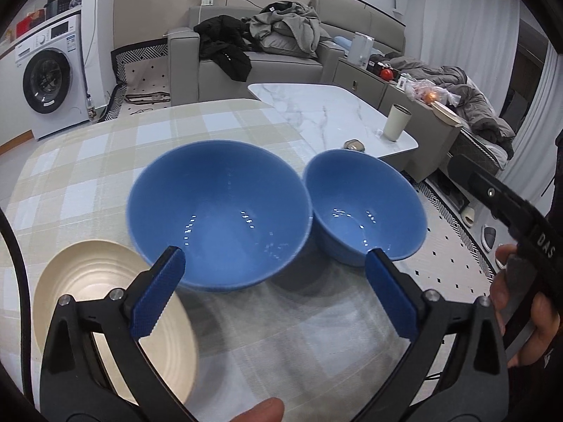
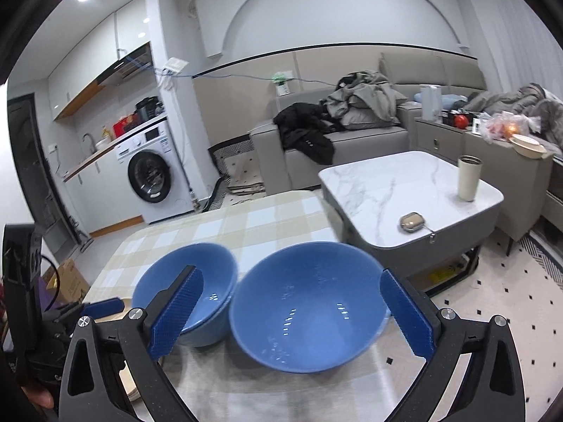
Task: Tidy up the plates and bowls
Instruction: 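Move both grippers to the rim of the nested blue bowls and close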
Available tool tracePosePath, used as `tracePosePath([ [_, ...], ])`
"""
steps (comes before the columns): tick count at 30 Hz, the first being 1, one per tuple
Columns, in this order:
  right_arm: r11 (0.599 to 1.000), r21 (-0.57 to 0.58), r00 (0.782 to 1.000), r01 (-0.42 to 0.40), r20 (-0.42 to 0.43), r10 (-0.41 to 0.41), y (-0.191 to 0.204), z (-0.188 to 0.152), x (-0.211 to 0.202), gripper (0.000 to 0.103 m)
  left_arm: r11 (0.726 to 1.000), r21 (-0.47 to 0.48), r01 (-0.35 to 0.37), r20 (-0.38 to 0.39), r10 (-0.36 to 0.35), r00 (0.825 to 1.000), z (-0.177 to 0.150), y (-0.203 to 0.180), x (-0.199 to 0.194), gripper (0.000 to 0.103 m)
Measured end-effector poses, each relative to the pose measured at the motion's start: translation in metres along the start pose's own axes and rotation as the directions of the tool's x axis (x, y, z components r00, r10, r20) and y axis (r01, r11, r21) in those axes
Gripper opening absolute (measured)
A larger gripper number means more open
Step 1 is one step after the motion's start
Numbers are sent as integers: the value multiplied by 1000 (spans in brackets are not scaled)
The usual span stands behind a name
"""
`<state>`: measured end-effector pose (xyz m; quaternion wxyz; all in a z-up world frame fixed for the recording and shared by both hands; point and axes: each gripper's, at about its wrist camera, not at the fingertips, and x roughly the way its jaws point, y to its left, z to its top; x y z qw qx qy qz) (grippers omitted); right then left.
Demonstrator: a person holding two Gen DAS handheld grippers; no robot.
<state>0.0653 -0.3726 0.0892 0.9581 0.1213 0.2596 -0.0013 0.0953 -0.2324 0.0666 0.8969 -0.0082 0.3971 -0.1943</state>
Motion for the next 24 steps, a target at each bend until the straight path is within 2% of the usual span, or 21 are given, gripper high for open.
tracePosePath([
  [4, 997, 53, 998, 58, 8, -58, -28, 3, -5, 102, 999, 13, 33, -12, -33, 999, -1, -20, 4, 102],
  [8, 993, 83, 997, 83, -2, -83, -46, 3, -6, 102, 997, 18, 71, -23, -70, 997, 2, -35, 10, 101],
  [13, 989, 70, 992, 129, -15, -128, -55, -3, 2, 102, 992, 29, 122, -63, -120, 991, 3, -50, 21, 65],
  [16, 989, 104, 994, 108, -39, -104, -64, -7, 10, 102, 984, 24, 178, -77, -176, 981, 3, -57, 26, 55],
  [18, 988, 122, 995, 97, -39, -93, -70, -9, 13, 102, 983, 5, 184, -94, -183, 979, 3, -58, 32, 51],
  [20, 989, 118, 995, 85, -52, -80, -72, -11, 18, 97, 983, -12, 182, -100, -183, 978, 2, -59, 39, 51],
  [24, 989, 122, 993, 88, -88, -77, -77, -17, 29, 81, 986, -30, 163, -110, -165, 980, 0, -59, 52, 51],
])
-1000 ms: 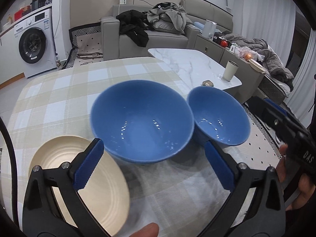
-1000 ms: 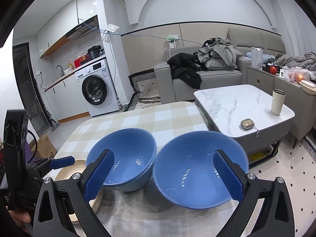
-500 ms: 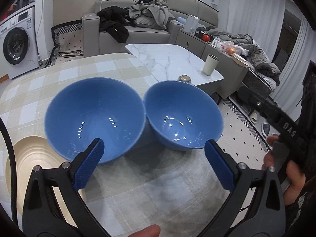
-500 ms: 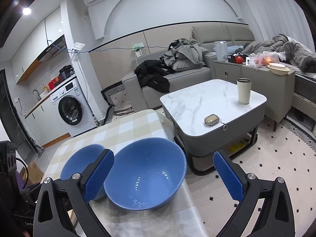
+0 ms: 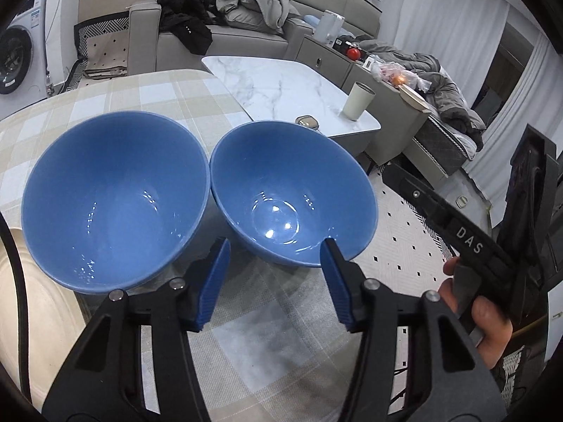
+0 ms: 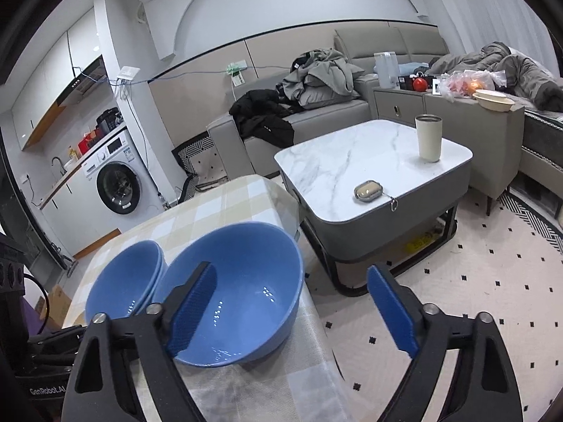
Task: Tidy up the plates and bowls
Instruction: 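Move both grippers to the rim of the nested blue bowls and close, then lift and carry the nested blue bowls over the cream plate stack with both grippers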
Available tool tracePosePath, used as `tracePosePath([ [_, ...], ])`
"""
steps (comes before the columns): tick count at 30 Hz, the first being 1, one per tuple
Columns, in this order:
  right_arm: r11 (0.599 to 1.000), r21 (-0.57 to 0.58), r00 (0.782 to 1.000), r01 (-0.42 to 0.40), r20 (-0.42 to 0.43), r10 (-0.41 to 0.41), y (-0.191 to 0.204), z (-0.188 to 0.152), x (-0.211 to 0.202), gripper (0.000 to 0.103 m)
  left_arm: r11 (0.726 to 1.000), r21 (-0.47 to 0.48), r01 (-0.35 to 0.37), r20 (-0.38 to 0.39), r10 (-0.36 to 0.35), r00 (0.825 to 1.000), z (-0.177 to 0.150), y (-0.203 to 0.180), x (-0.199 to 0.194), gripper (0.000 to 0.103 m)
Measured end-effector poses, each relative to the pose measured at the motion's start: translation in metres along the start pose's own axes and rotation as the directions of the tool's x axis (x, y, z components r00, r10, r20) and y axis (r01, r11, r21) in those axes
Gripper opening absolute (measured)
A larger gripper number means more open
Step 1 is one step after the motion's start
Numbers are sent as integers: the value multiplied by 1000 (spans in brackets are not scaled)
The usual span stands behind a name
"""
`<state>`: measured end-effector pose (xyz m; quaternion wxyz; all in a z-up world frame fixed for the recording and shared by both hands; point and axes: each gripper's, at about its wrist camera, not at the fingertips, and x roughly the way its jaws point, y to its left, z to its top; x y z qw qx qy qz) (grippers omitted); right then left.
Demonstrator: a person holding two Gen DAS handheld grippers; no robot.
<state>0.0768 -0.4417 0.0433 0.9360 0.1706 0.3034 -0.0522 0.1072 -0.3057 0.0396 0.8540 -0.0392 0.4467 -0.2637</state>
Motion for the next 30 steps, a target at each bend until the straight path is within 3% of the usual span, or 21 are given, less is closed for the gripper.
tracePosePath([
  [9, 999, 37, 998, -11, -55, 13, -9, -8, 22, 64, 999, -29, -21, -3, 21, 1000, 2, 5, 22, 51],
  [18, 1000, 25, 996, 1, -86, 1, 0, -15, 40, 53, 998, -60, -27, 0, 27, 1000, 8, 11, 37, 51],
  [21, 1000, 15, 996, 2, -93, -1, 2, -17, 43, 44, 998, -62, -32, 6, 32, 999, 10, 11, 39, 51],
  [30, 1000, -14, 996, 19, -86, -21, 11, -21, 50, 25, 997, -36, -73, 14, 73, 997, 11, 8, 46, 32],
])
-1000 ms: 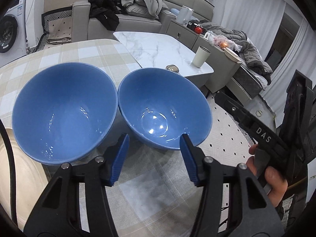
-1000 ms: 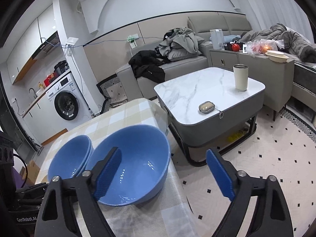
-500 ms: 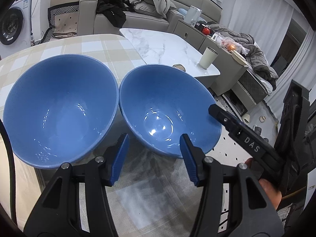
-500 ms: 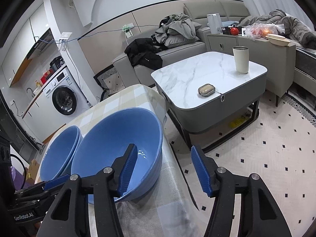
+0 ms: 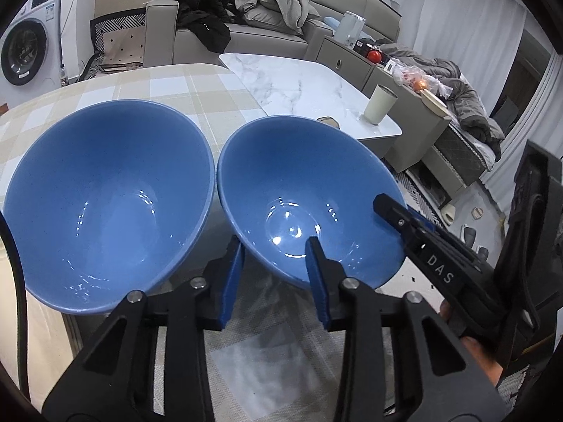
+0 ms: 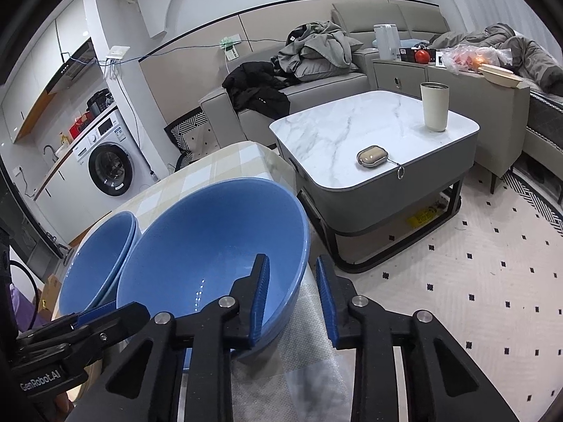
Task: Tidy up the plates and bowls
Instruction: 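Lift and carry the nested blue bowls over the cream plate stack with both grippers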
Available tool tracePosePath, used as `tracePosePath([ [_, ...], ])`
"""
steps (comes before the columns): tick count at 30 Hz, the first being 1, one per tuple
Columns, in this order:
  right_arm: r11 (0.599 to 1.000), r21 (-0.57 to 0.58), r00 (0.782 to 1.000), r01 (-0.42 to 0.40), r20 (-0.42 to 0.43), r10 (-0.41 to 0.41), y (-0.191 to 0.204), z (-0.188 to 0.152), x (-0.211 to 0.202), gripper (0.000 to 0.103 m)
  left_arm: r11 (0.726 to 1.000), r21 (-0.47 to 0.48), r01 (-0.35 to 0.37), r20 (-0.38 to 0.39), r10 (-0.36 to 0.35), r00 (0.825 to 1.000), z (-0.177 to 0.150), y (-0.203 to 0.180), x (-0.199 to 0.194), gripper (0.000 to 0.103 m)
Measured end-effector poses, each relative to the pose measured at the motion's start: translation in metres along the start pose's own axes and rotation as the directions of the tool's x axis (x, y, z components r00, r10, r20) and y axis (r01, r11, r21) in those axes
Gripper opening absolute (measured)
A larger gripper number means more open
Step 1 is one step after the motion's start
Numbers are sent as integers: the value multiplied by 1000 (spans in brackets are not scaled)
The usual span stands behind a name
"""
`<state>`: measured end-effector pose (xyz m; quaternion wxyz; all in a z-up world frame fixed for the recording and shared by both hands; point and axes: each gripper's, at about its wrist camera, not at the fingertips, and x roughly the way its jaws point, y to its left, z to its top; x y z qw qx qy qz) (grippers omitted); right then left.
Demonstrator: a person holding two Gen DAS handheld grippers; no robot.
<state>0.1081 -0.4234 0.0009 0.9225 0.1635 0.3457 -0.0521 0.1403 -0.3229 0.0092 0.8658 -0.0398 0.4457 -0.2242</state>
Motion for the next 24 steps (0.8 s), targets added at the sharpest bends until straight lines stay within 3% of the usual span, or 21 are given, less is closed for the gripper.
tracePosePath([
  [10, 1000, -31, 1000, 0, 7, 1, 6, 0, 0, 21, 999, 37, -36, 20, 35, 999, 0, -2, -3, 31],
  [24, 999, -36, 999, 6, 43, -4, 5, 3, -17, 21, 998, 57, -24, 32, 22, 999, -2, -11, -17, 31],
])
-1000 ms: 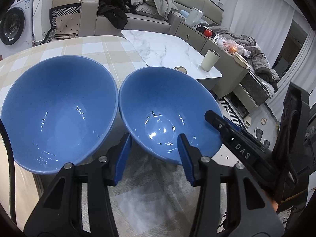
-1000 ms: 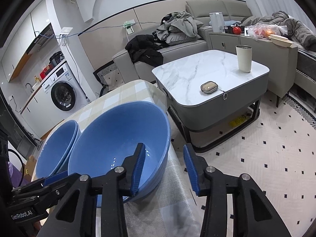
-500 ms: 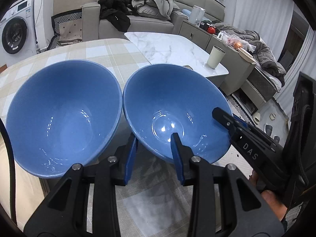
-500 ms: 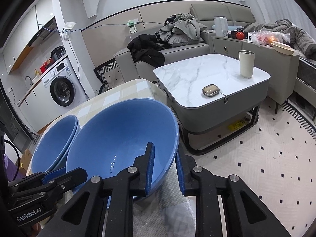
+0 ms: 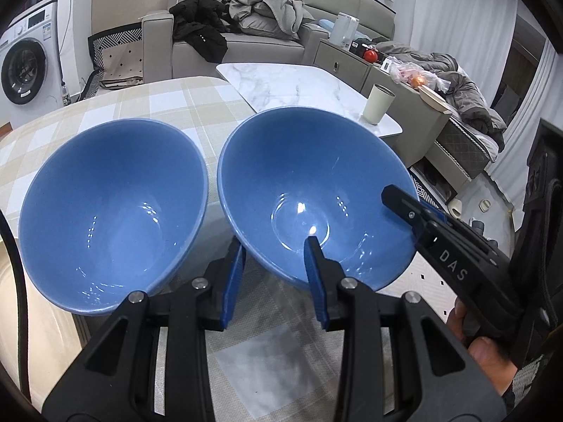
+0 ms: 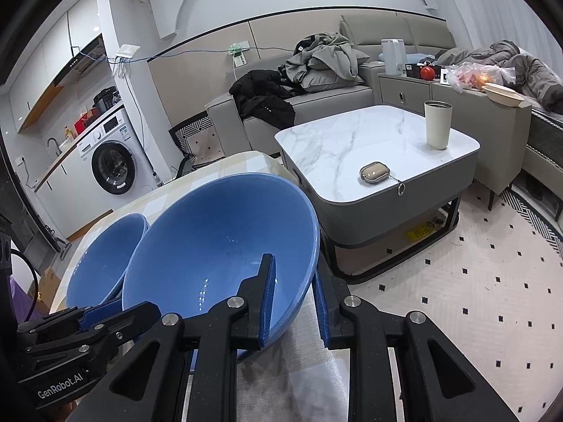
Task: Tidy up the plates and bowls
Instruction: 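Lift and carry the nested blue bowls over the cream plate stack with both grippers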
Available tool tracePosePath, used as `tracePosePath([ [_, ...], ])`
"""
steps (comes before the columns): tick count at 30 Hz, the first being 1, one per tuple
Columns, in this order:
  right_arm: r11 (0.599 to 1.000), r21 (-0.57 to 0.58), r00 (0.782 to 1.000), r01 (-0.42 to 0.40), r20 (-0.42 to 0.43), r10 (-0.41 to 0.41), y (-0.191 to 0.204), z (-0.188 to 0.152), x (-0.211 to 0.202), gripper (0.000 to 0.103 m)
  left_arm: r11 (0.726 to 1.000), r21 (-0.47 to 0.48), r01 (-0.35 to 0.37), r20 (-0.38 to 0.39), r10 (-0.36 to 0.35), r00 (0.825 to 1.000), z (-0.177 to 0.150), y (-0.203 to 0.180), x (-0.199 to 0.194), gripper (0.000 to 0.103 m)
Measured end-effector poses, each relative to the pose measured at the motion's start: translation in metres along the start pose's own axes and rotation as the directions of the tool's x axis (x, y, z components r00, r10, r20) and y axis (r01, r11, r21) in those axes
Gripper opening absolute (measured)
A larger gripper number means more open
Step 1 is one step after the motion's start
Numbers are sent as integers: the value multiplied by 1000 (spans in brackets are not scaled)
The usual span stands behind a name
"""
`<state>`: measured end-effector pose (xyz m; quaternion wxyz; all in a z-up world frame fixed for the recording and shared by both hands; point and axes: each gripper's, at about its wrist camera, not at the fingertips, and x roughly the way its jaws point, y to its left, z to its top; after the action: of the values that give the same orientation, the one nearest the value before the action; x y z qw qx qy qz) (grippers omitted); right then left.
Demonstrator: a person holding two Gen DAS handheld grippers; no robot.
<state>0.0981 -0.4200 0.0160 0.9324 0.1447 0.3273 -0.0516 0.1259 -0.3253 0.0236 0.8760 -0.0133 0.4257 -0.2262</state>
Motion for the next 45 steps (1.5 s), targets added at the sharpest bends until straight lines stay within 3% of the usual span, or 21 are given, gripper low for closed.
tracePosePath([
  [19, 1000, -21, 998, -6, 63, 7, 6, 12, -41, 21, 999, 53, 2, 84, -6, 996, 9, -16, -56, 31],
  [45, 987, -139, 991, -80, 100, 94, 83, 18, -63, 23, 995, 57, -86, 163, 75, 984, -2, 25, -154, 31],
])
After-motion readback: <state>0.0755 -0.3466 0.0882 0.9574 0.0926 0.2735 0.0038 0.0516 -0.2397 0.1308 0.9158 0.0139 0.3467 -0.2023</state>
